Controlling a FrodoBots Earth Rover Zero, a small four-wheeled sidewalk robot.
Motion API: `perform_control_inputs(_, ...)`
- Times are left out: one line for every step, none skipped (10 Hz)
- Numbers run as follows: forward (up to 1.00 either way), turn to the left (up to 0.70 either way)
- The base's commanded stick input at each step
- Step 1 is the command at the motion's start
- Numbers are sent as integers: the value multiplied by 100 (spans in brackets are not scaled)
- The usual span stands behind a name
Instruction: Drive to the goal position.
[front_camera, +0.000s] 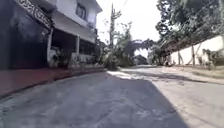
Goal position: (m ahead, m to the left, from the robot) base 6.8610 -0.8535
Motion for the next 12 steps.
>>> perform_control_inputs(100, -4)
perform_control_inputs(100, -39)
perform_control_inputs(100, -40)
perform_control_inputs(100, -35)
perform_control_inputs(100, -22)
perform_control_inputs(100, 0)
perform_control_inputs(100, 0)
perform_control_inputs(100, 0)
perform_control_inputs(100, 0)
perform_control_inputs(100, 0)
perform_control_inputs(100, 0)
perform_control_inputs(100, 0)
